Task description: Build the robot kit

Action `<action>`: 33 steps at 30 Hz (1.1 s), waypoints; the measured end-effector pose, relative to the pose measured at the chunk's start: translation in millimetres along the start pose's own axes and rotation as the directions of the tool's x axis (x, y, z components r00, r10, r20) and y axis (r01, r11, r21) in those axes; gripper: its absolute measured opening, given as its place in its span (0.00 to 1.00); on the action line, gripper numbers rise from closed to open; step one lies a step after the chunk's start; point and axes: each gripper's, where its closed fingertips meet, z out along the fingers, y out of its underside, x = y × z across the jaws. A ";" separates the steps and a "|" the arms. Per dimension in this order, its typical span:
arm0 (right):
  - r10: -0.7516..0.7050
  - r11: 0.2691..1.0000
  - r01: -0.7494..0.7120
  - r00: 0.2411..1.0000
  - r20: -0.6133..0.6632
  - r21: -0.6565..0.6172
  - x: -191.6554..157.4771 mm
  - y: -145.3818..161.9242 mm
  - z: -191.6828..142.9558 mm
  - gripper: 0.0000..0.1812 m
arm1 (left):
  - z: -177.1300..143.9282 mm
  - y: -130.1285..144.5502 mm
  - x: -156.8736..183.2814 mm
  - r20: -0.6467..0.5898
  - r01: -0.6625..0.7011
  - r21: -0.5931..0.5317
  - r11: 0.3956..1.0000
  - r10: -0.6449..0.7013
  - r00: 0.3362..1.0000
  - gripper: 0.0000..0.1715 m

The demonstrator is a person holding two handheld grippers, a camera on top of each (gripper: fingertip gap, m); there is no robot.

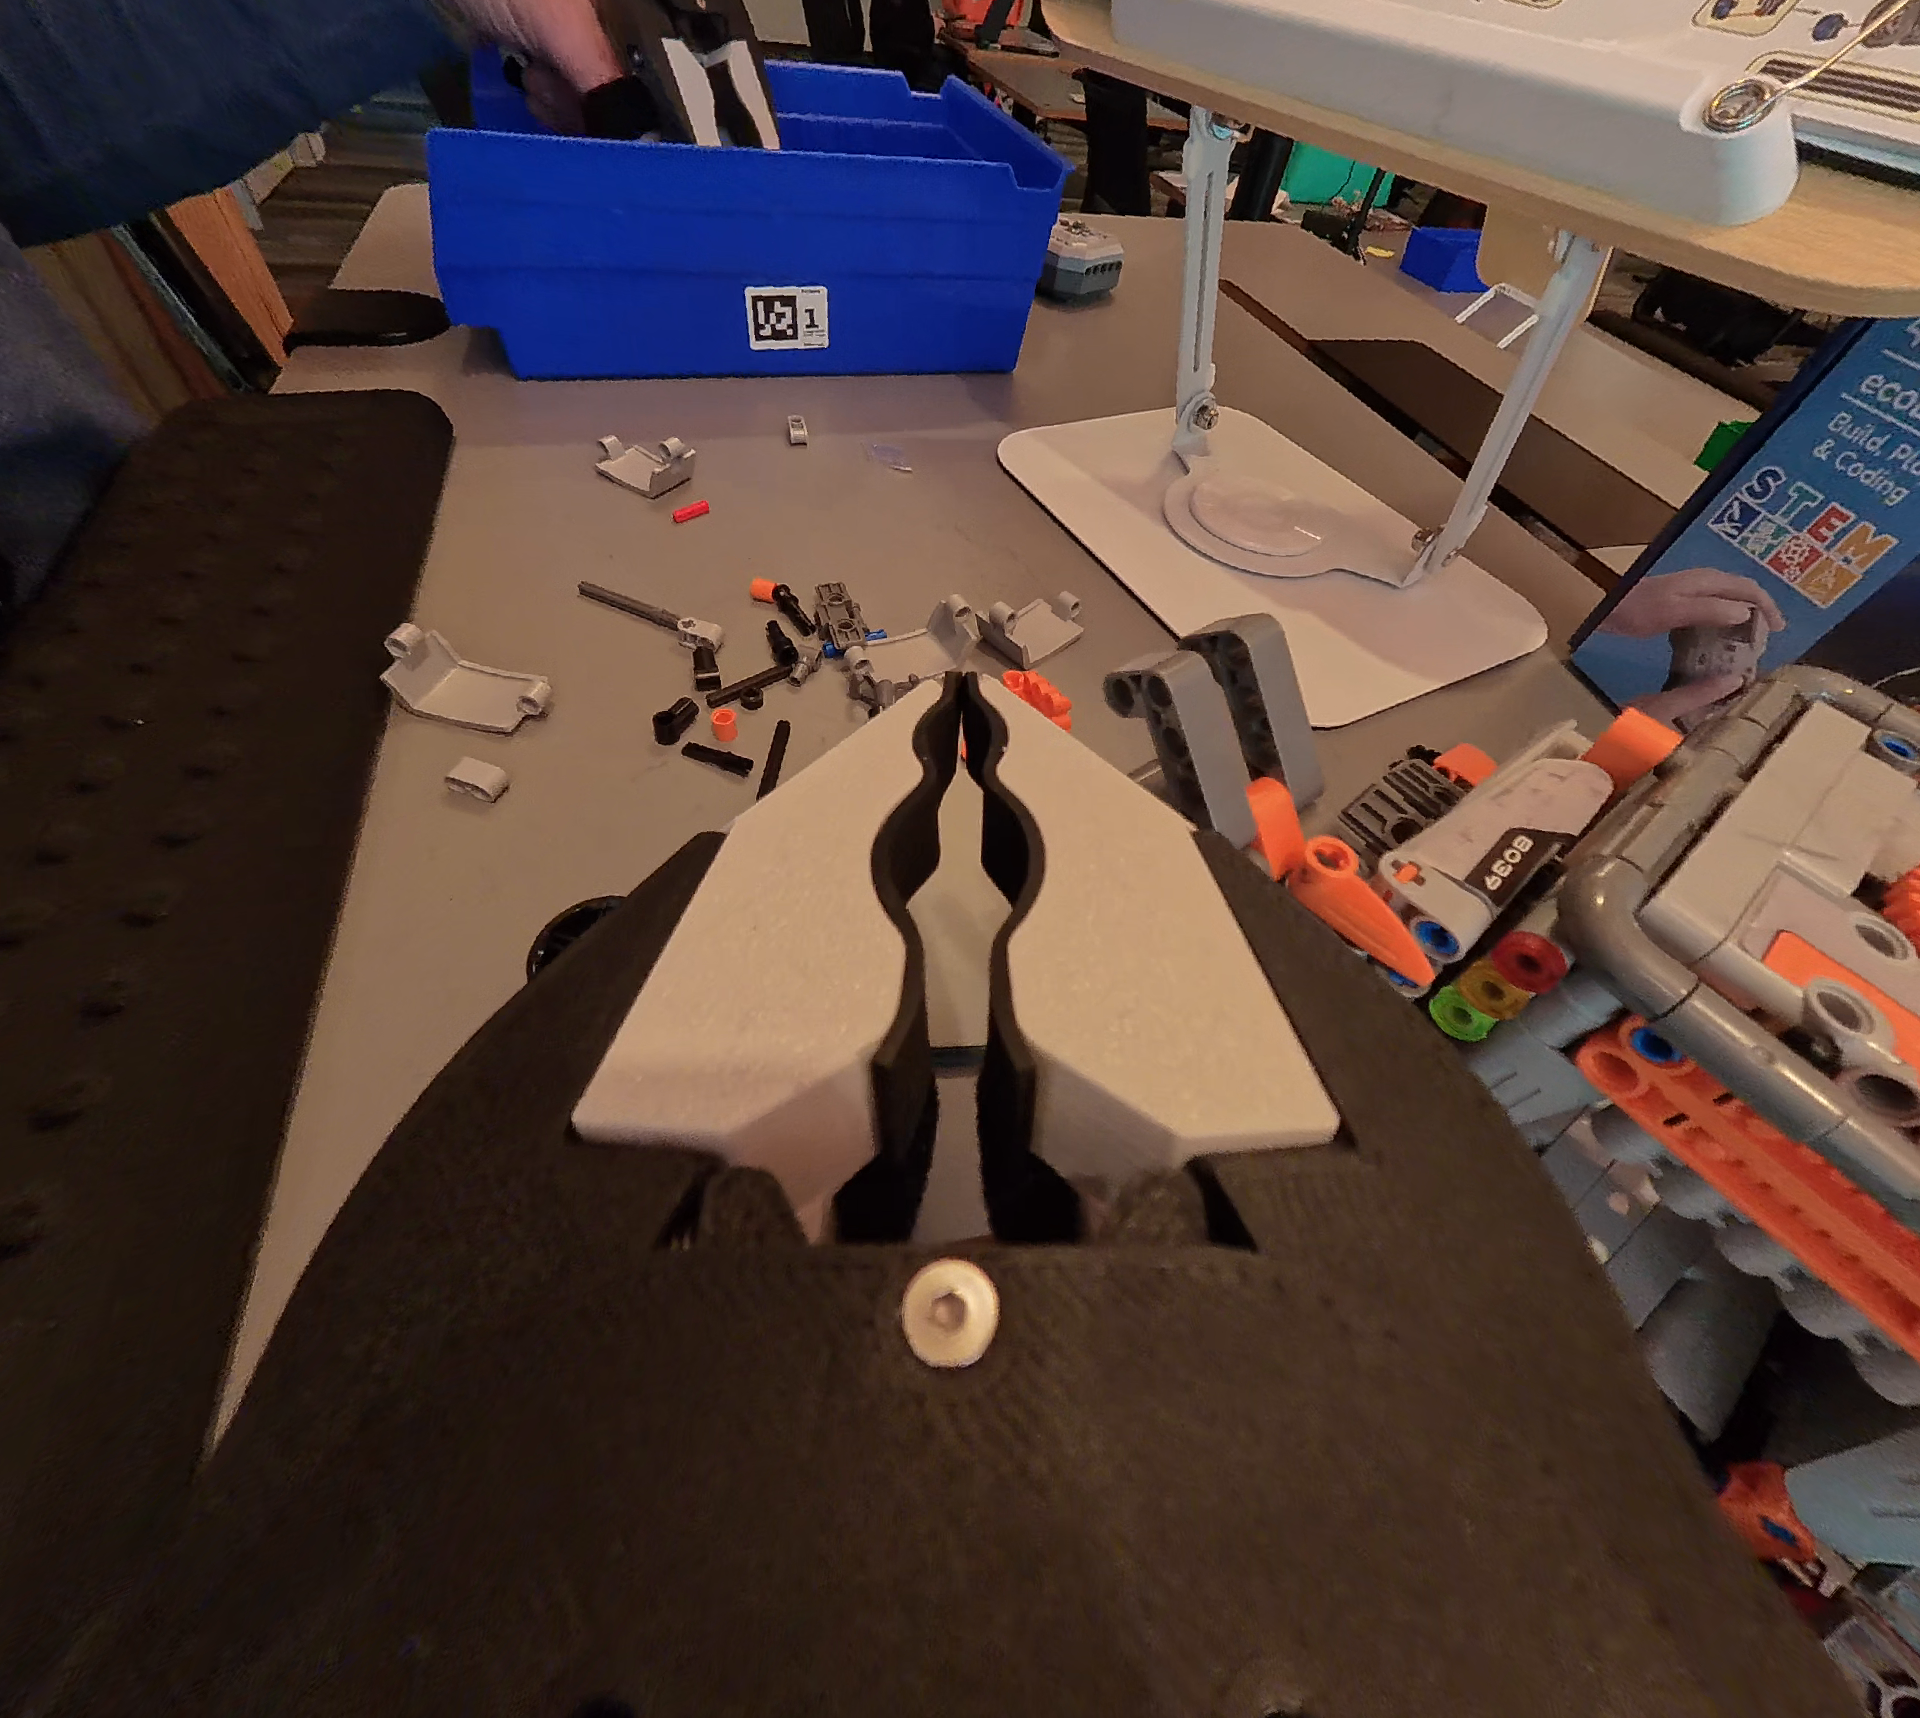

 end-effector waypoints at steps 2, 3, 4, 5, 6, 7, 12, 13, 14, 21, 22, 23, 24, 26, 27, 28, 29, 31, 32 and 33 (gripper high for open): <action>-0.005 1.000 0.005 1.000 0.001 0.001 -0.9 -1.0 -0.1 0.00 | -5.4 -1.3 1.4 0.005 -0.008 0.011 1.000 0.008 1.000 0.20; -0.008 1.000 0.008 1.000 0.000 0.001 -1.2 -1.2 -0.2 0.00 | -8.8 -3.2 0.4 0.017 -0.006 0.026 1.000 0.006 1.000 0.19; -0.010 1.000 0.010 1.000 -0.001 0.000 -1.4 -1.4 -0.5 0.00 | -12.1 -5.2 0.3 0.022 -0.006 0.042 0.999 0.005 1.000 0.18; -0.011 1.000 0.011 1.000 -0.002 -0.001 -1.6 -1.5 -0.8 0.00 | -14.7 -6.6 1.2 0.020 -0.003 0.055 0.998 0.002 1.000 0.18; -0.014 1.000 0.014 1.000 -0.004 -0.002 -1.7 -1.6 -1.0 0.00 | -16.9 -7.9 1.3 0.023 -0.001 0.064 0.998 0.000 1.000 0.17; -0.015 1.000 0.015 1.000 -0.005 -0.002 -1.9 -1.8 -1.1 0.00 | -19.2 -9.3 -0.1 0.038 -0.004 0.075 0.997 0.001 0.999 0.17; -0.022 1.000 0.022 1.000 0.000 -0.007 -3.8 -1.6 -0.5 0.00 | -30.9 -19.7 4.4 0.066 -0.033 0.102 0.994 0.026 0.997 0.15; -0.024 1.000 0.024 1.000 0.001 -0.009 -4.2 -1.6 -0.4 0.00 | -33.7 -23.3 6.7 0.066 -0.041 0.116 0.992 0.033 0.997 0.15; -0.026 1.000 0.026 1.000 0.001 -0.009 -4.5 -1.8 -0.5 0.00 | -36.1 -25.7 8.1 0.068 -0.044 0.125 0.991 0.036 0.997 0.15; -0.038 0.999 0.038 0.999 -0.001 -0.004 -6.4 -4.5 -1.5 0.00 | -46.0 -29.3 12.0 0.098 -0.064 0.157 0.986 0.049 0.994 0.14; -0.039 0.999 0.039 0.999 0.000 -0.004 -6.5 -4.6 -1.6 0.00 | -46.5 -28.1 12.1 0.099 -0.061 0.156 0.986 0.046 0.994 0.14; -0.040 0.999 0.040 0.999 0.000 -0.004 -6.8 -4.8 -1.6 0.00 | -46.4 -26.1 12.1 0.099 -0.058 0.150 0.987 0.043 0.994 0.14; -0.041 0.999 0.041 0.999 0.001 -0.003 -7.0 -5.0 -1.7 0.00 | -46.0 -23.5 11.8 0.100 -0.056 0.142 0.988 0.042 0.994 0.15; -0.041 0.999 0.041 0.999 0.003 -0.005 -7.4 -4.6 -1.2 0.00 | -45.4 -17.3 11.0 0.103 -0.051 0.124 0.991 0.038 0.994 0.14; -0.043 0.999 0.043 0.999 0.004 -0.008 -7.6 -4.2 -1.0 0.00 | -45.5 -14.6 10.3 0.105 -0.047 0.119 0.992 0.035 0.994 0.14; -0.043 0.999 0.043 0.999 0.006 -0.009 -7.9 -4.0 -0.7 0.00 | -45.7 -12.3 10.0 0.106 -0.043 0.117 0.992 0.031 0.994 0.14; -0.044 0.999 0.044 0.999 0.007 -0.010 -8.2 -4.0 -0.3 0.00 | -46.0 -10.2 9.7 0.108 -0.041 0.116 0.992 0.028 0.994 0.14; -0.046 0.999 0.046 0.999 0.007 -0.015 -8.5 -3.2 0.2 0.00 | -46.4 -5.7 9.5 0.108 -0.035 0.111 0.993 0.023 0.994 0.13; -0.046 0.999 0.046 0.999 0.006 -0.019 -8.4 -2.6 0.4 0.00 | -47.0 -3.6 8.7 0.112 -0.032 0.109 0.994 0.020 0.994 0.13; -0.047 0.999 0.047 0.999 0.006 -0.022 -8.4 -2.1 0.5 0.00 | -47.9 -1.9 7.6 0.116 -0.028 0.110 0.994 0.015 0.993 0.13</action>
